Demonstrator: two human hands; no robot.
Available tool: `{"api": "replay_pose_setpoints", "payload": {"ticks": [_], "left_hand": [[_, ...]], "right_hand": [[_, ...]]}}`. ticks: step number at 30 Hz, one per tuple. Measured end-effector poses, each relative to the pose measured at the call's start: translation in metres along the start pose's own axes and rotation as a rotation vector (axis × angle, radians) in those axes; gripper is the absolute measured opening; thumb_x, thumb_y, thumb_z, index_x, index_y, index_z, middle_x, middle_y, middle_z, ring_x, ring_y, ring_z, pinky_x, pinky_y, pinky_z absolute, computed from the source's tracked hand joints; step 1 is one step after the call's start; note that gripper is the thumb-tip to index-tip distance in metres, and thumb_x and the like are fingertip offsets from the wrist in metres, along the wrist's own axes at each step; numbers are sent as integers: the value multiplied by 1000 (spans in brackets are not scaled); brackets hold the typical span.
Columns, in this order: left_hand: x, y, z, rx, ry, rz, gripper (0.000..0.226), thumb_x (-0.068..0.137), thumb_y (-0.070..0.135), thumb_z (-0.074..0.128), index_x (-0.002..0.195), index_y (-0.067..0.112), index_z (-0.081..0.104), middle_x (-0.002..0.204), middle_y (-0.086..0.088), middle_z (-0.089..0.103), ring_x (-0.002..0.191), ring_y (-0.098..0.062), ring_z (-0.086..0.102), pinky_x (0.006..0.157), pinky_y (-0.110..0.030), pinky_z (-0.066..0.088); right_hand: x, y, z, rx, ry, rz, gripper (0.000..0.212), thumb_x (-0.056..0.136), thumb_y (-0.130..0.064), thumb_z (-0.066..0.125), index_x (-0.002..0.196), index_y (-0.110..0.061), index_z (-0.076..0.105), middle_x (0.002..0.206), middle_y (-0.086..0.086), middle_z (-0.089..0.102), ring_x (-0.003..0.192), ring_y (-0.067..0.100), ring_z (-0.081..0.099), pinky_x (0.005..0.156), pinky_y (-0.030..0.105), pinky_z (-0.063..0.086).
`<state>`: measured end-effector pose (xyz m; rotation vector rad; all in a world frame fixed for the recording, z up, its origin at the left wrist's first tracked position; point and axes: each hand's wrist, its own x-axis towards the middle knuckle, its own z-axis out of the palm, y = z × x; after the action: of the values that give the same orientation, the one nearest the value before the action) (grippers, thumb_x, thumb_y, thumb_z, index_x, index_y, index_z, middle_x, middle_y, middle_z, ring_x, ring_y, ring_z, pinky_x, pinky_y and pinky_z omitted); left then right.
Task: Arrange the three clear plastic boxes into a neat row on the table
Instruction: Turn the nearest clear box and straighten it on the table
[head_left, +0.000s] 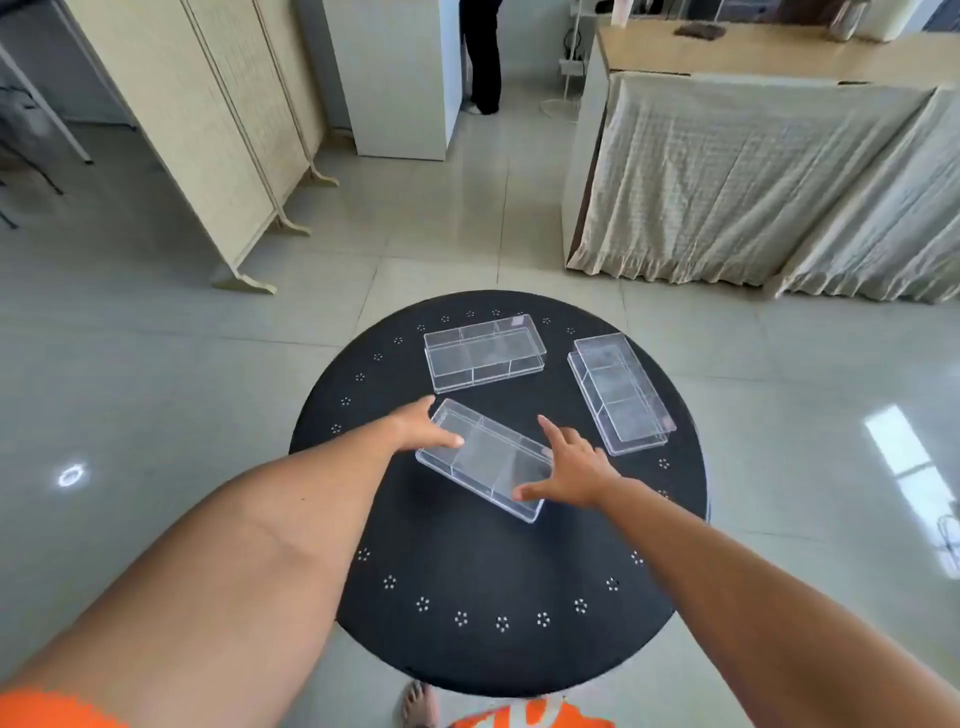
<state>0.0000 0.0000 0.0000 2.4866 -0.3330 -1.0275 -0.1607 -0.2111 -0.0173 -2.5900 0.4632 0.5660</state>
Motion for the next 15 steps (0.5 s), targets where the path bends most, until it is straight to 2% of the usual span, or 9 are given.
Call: {"api": "replay_pose_setpoints", "payload": {"ticks": [4, 9, 15], "left_hand": [[1, -15, 16, -225, -11, -74, 110, 70, 59, 70, 154, 23, 9, 162, -2, 18, 147, -23, 22, 117, -39, 21], [4, -25, 38, -444, 46, -83, 93, 77, 68, 51, 153, 28, 15, 160, 0, 23, 146, -21, 25, 118, -42, 21], [2, -34, 55, -541, 147, -48, 77, 84, 66, 40, 150, 29, 25, 157, 4, 31, 144, -19, 29, 115, -40, 23]], "right_hand": [[-7, 9, 37, 88, 23, -3, 144, 46, -77, 72, 155, -37, -14, 162, 4, 14, 148, 26, 25, 117, 46, 24], [-6, 19, 71, 214, 136, 8, 140, 53, -67, 80, 152, -42, -15, 165, 2, 2, 141, 35, 36, 114, 45, 32], [-3, 21, 92, 341, 230, -10, 121, 63, -54, 78, 153, -45, -3, 153, -5, 20, 128, 35, 43, 110, 43, 34]]}}
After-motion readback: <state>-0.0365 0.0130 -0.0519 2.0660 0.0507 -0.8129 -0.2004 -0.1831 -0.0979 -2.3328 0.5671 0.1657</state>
